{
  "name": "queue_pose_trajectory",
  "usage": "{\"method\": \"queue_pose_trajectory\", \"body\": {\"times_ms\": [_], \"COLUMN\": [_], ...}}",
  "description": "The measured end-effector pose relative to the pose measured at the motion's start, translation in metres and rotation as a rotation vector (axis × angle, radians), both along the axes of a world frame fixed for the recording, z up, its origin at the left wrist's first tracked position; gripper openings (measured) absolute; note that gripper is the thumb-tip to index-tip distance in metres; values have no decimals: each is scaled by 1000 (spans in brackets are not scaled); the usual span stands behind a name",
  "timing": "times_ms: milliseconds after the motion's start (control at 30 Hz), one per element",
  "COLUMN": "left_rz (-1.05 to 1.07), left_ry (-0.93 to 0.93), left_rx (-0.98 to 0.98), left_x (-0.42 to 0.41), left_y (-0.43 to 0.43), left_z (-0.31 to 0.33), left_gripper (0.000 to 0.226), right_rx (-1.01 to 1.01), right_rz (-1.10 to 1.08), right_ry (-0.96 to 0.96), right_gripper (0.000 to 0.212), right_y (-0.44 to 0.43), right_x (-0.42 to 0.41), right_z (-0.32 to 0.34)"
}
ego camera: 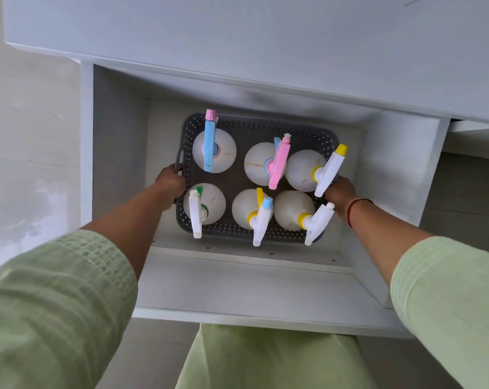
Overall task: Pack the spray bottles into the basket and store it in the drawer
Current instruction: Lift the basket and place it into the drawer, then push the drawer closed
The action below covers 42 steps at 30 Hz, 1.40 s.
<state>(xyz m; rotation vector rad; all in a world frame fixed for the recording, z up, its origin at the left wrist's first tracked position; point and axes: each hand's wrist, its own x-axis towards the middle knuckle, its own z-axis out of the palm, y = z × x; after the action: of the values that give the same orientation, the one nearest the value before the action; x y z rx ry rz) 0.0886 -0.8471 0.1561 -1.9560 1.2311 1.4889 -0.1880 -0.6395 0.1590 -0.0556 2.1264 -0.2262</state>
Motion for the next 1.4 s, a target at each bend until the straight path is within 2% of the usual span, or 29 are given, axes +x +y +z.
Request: {"method": "queue_pose_trajectory", "body": {"times_ms": [267, 367, 467, 633, 900, 1000, 1167, 1267, 1400], "left_rz": [30, 60, 118, 186, 239, 164, 35, -100, -287], "left_ry": [-5, 7, -5, -84, -25, -11, 7, -41, -3], "left_rx": [23, -29, -132, -250, -264, -282, -343, -509, -680], "left_x": [4, 8, 11, 12, 3, 2, 11, 28, 39], "left_y": [0, 3, 12, 33, 57, 65, 75, 88, 133], "left_z": [-13, -7, 14, 72, 147, 159, 169, 180, 205], "left_gripper": [44, 55, 67, 58, 53, 52, 48, 45, 43], "right_rx": [-24, -33, -36, -26, -76, -108, -159, -246, -376], "right_rz": [31, -14, -20, -94, -211, -297, -571, -515, -420], "right_ry": [-7, -11, 0, 12, -6, -3, -54, 54, 99], "right_gripper": [34, 33, 27, 46, 39, 32, 31, 28, 24], "right_y": [1, 0, 1, 15, 31, 40, 52, 63, 84], "right_x": [-1, 0, 1, 5, 8, 15, 31, 45, 66], "right_z": [-1, 4, 23, 81, 162, 170, 179, 182, 200]}}
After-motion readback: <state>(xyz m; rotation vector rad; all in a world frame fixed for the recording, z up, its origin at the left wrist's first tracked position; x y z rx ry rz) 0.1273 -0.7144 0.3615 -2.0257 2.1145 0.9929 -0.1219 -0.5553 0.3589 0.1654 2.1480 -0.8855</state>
